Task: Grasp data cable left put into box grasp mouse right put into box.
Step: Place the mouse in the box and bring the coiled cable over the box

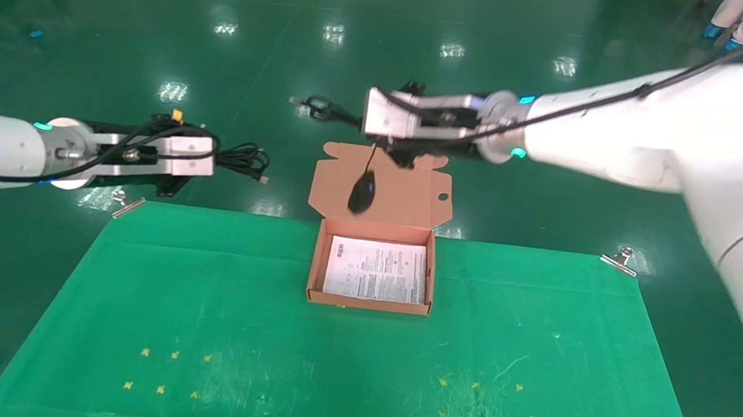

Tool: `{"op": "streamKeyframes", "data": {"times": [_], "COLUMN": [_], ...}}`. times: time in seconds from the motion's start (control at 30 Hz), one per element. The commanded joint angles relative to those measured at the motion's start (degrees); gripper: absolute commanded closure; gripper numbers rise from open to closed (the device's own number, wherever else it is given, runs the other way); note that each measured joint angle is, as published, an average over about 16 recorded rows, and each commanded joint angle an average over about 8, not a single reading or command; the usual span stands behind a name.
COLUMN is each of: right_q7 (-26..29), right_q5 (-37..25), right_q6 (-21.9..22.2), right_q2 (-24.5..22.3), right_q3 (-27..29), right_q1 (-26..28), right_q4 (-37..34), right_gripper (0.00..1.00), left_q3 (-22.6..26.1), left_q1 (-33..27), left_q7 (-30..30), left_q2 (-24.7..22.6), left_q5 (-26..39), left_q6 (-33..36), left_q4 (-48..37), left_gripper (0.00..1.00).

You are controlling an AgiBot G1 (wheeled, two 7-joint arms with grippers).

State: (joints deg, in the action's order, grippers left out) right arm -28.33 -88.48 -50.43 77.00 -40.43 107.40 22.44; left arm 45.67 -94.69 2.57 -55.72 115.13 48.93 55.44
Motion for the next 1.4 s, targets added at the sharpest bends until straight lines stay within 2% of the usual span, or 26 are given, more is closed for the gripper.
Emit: {"op": "streamKeyframes", "data": {"times": [0.03,0.37,0.63,0.83,1.1,1.13,1.37,1.4], "right_q7": [-0.18,1.71,5.74,8.86,16.03,16.75,18.98,19.05], "right_q5": [0.03,1.94,4.31,6.86,11.22,11.53,12.64,12.77], "right_q6": [0.20,1.28,3.21,6.48,10.79,10.98,10.99,10.95], "right_q2": [0.35,1.17,1.25,1.41,1.22,1.21,0.92,0.78], "right_q3": [-0.16,-3.79,-9.73,-14.72,-19.92,-20.45,-22.82,-22.94], "right_q1": [-0.41,-3.99,-7.37,-9.77,-13.54,-13.82,-14.48,-14.55], "right_q4": [-0.27,1.68,4.98,7.55,3.33,2.57,0.40,0.49], "right_gripper": [1.00,1.00,1.00,1.00,1.00,0.91,0.04,0.00], "left_q3": [0.21,0.77,1.49,1.87,1.92,1.92,1.92,1.92], "left_q1": [0.41,1.27,1.17,1.31,1.67,1.69,1.79,1.83], "left_q7": [0.81,6.33,10.82,13.79,15.33,15.40,15.60,15.60], "left_q2": [0.58,4.03,7.64,8.74,8.99,9.00,9.04,9.00], "left_q5": [0.69,5.26,10.05,12.35,13.31,13.35,13.49,13.44], "left_q6": [0.35,2.42,6.05,8.25,8.65,8.67,8.76,8.75], "left_q4": [0.44,3.38,6.46,8.86,10.30,10.37,10.68,10.72], "left_gripper": [1.00,1.00,1.00,1.00,1.00,1.00,1.00,1.00]}}
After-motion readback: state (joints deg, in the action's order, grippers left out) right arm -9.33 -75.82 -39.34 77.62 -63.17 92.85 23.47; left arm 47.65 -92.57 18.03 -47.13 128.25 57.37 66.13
